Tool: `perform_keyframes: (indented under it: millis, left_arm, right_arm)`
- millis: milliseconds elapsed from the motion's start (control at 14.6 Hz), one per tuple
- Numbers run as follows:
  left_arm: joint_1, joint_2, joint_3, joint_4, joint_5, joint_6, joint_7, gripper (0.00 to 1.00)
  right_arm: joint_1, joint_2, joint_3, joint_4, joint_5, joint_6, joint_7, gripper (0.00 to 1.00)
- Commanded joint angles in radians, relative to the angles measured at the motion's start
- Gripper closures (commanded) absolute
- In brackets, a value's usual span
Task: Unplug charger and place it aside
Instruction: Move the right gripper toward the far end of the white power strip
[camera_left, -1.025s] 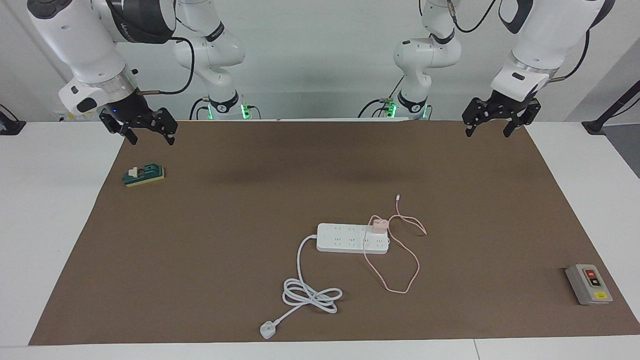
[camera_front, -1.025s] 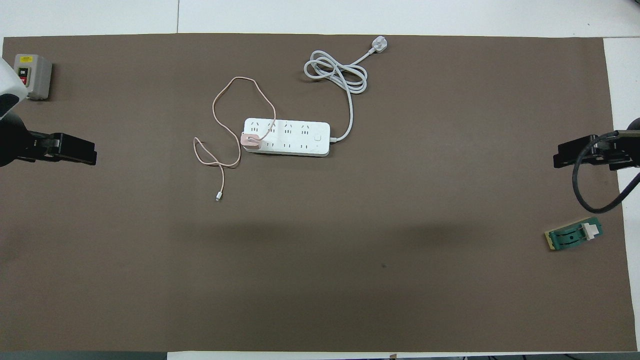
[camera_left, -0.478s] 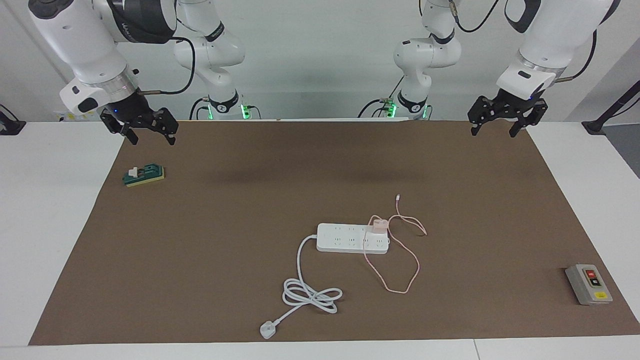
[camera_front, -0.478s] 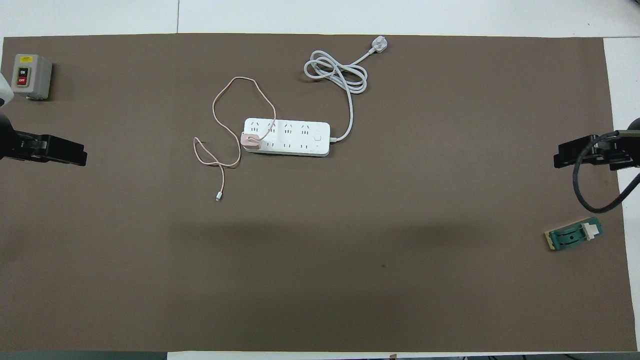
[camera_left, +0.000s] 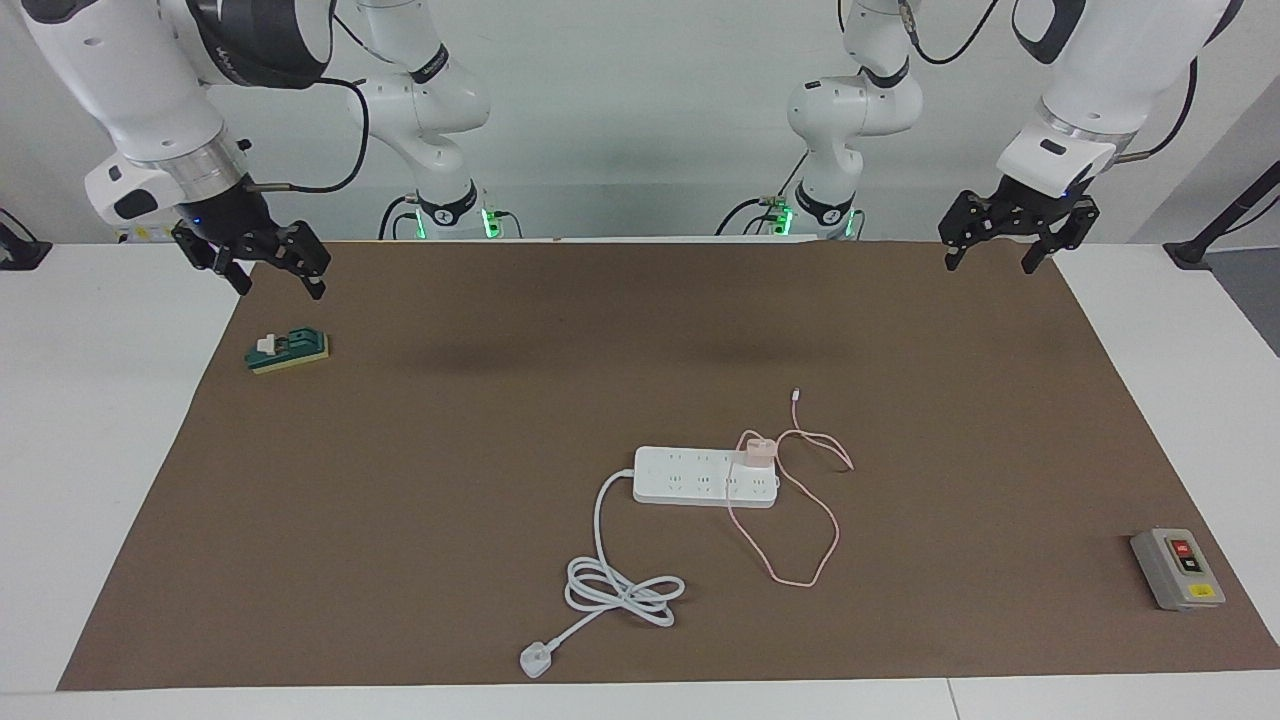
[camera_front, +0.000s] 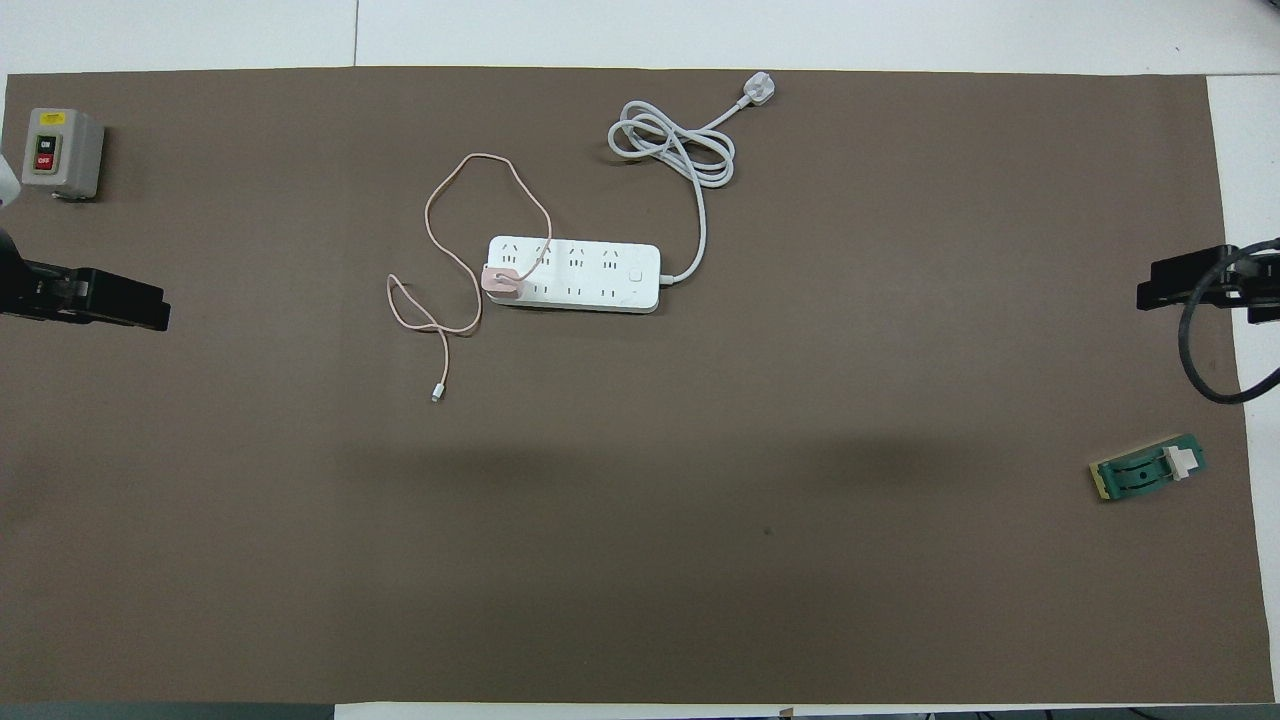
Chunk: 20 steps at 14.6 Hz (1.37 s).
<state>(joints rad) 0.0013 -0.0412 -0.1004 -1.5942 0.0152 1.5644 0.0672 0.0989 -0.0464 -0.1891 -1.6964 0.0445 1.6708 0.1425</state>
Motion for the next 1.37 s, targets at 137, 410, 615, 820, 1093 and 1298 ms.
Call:
perform_keyframes:
  millis: [137, 410, 615, 820, 1093, 1298]
  left_arm:
    - [0.005, 0.000, 0.001, 0.008, 0.008, 0.005, 0.003, 0.00]
    - [0.005, 0.004, 0.001, 0.010, 0.011, 0.006, 0.005, 0.00]
    - [0.006, 0.004, 0.001, 0.008, 0.015, 0.008, 0.009, 0.00]
    - [0.006, 0.007, 0.002, 0.010, 0.017, 0.015, 0.008, 0.00]
    - [0.005, 0.010, 0.004, 0.008, 0.011, 0.026, 0.002, 0.00]
    - [0.002, 0.012, 0.002, 0.007, 0.014, 0.037, -0.020, 0.00]
  right_arm:
    - [0.051, -0.007, 0.051, -0.002, 0.040, -0.017, 0.397, 0.00]
    - [0.078, 0.055, 0.051, -0.003, 0.200, -0.025, 0.778, 0.00]
    - [0.105, 0.115, 0.051, -0.003, 0.291, 0.009, 0.995, 0.00]
    - [0.159, 0.161, 0.051, -0.003, 0.319, 0.079, 1.202, 0.00]
    - [0.208, 0.226, 0.051, -0.005, 0.363, 0.197, 1.480, 0.00]
    - [0.244, 0.272, 0.051, -0.006, 0.433, 0.274, 1.483, 0.00]
